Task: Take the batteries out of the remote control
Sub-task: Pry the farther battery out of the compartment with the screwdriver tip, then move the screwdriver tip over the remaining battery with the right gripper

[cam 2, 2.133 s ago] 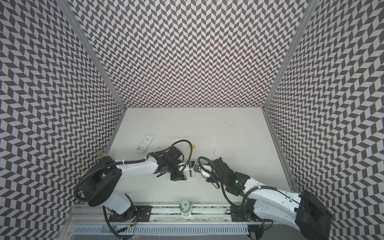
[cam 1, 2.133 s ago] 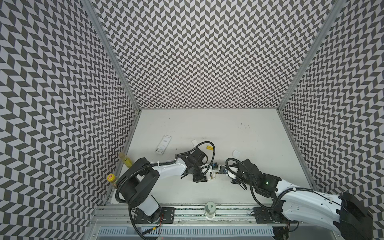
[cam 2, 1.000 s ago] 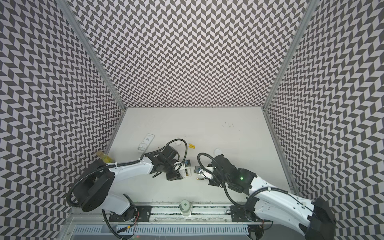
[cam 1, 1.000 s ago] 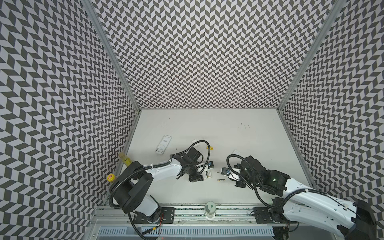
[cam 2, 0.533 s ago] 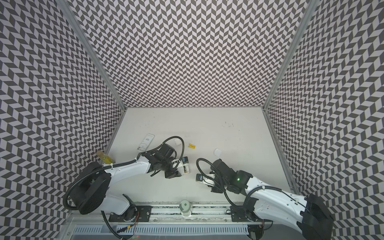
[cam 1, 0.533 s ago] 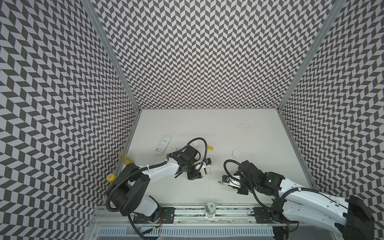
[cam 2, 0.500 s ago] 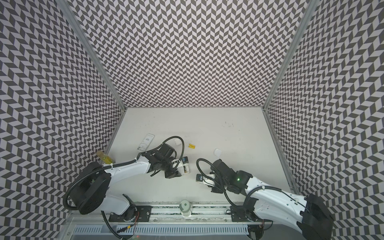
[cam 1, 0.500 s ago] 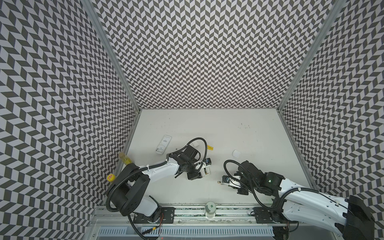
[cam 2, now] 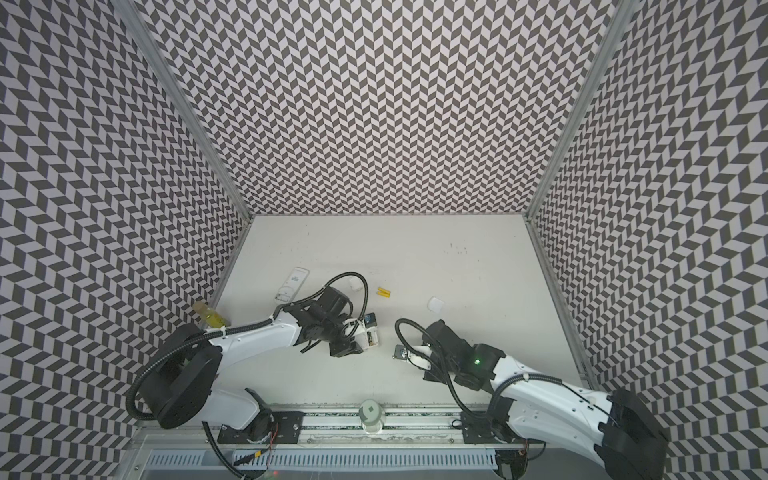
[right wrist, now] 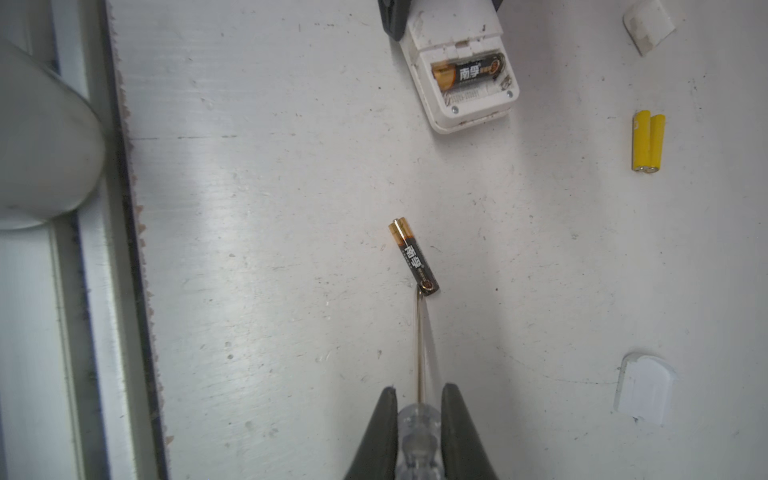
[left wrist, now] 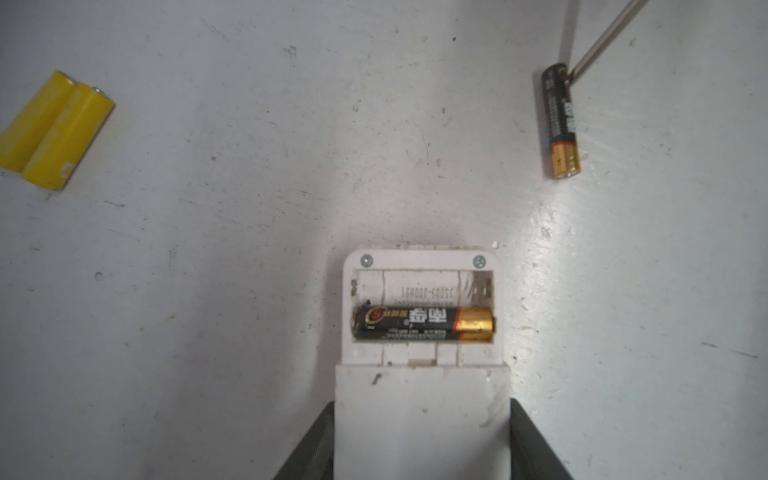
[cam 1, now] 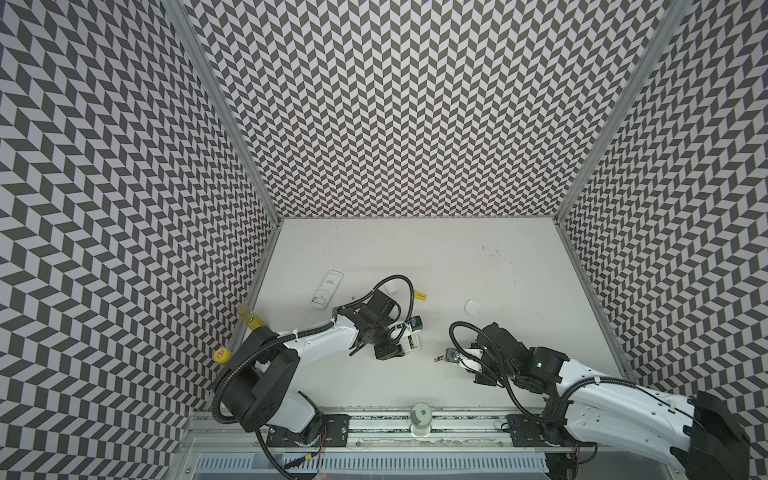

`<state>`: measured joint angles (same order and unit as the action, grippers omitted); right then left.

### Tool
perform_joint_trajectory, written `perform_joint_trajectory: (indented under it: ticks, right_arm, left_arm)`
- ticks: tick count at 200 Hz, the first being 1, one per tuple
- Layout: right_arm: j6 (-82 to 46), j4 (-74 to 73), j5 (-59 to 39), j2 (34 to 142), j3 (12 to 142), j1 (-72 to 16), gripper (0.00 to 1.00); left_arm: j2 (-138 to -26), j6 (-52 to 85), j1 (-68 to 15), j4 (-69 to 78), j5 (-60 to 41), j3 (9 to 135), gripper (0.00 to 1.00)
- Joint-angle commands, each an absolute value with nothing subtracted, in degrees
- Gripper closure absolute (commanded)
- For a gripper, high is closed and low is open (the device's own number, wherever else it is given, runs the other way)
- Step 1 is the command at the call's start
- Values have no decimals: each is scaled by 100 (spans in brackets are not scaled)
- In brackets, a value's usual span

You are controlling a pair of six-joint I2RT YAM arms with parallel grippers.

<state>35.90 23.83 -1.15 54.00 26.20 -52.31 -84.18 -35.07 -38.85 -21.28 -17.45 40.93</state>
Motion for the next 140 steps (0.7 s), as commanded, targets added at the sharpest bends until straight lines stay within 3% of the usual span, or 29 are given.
perform_joint_trajectory:
  ticks: [1,86,140]
  right_arm:
    - [3663,1951,46,5235,2617,-5221,100]
    - [3453,1934,-570,5076,2778,-5216,100]
    - [2259,2047,-1501,5309,3591,-4872,100]
  left_arm:
    - [-8270,-3577,-3867,-2136,-1898,4062,68]
    - [-8167,-3603,-3854,-2171,-1924,4064,69]
    - [-8065,-3652,-3797,-2150,-2066,4149,71]
